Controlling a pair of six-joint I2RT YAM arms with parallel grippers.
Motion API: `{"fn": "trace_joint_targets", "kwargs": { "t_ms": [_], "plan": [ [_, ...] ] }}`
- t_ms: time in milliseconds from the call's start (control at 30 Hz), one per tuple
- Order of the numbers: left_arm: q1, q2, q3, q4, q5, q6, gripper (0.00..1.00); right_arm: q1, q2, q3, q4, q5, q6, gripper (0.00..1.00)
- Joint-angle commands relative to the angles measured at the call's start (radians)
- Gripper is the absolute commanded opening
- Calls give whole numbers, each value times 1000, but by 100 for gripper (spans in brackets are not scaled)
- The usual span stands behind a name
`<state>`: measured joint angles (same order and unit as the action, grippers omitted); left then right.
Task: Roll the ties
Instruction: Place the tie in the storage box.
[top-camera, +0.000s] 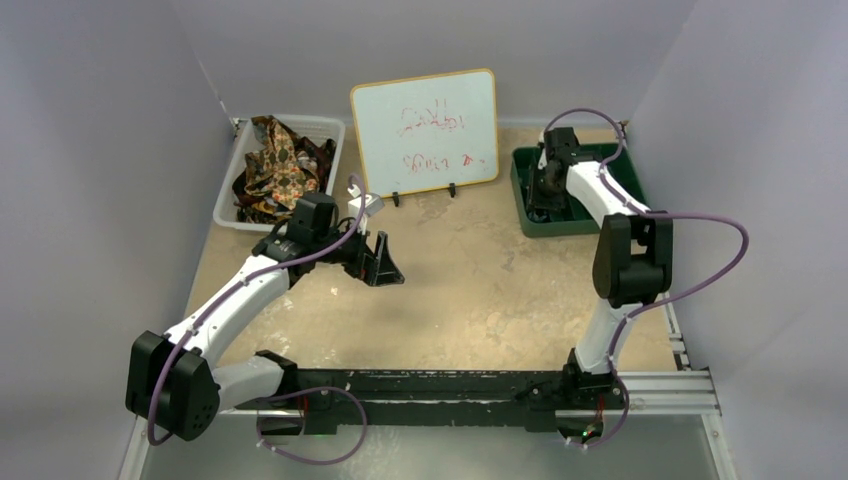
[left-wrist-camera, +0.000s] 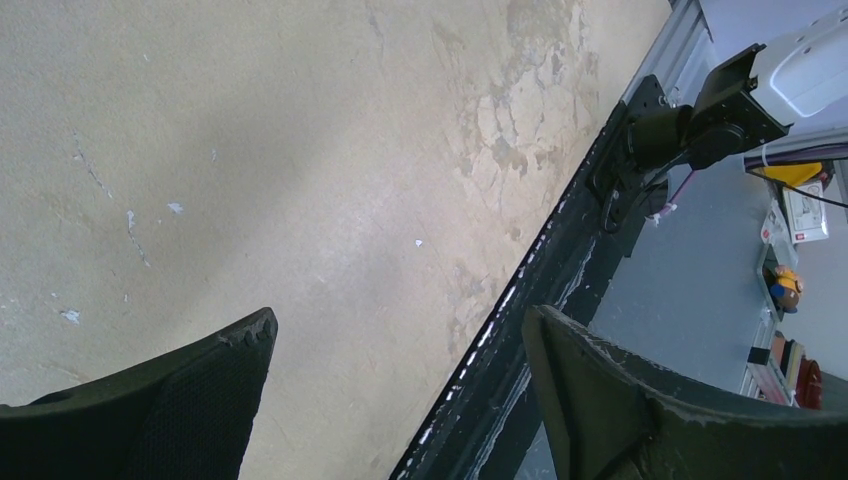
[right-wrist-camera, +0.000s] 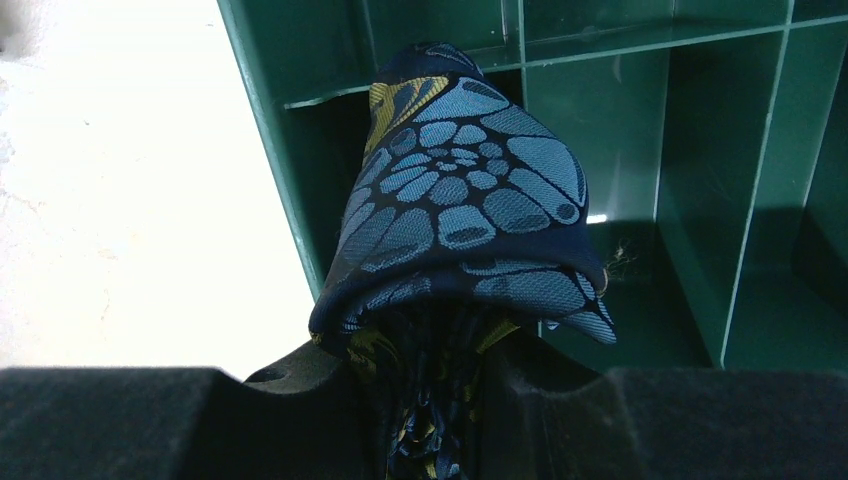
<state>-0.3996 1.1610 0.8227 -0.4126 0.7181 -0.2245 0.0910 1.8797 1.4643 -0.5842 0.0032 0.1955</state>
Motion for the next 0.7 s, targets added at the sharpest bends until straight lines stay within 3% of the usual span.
{"fn": "trace_joint_targets", "kwargs": {
  "t_ms": [0,367,667],
  "plan": [
    [4,-15,14,14,33,18,91,30,-44,-25,-28,-62,21,0],
    [4,-16,10,17,32,18,91,79,-37,29,-77,12,74,0],
    [5,-38,-17,22,26,25,91,106,-39,22,-98,-17,76,0]
  ]
}}
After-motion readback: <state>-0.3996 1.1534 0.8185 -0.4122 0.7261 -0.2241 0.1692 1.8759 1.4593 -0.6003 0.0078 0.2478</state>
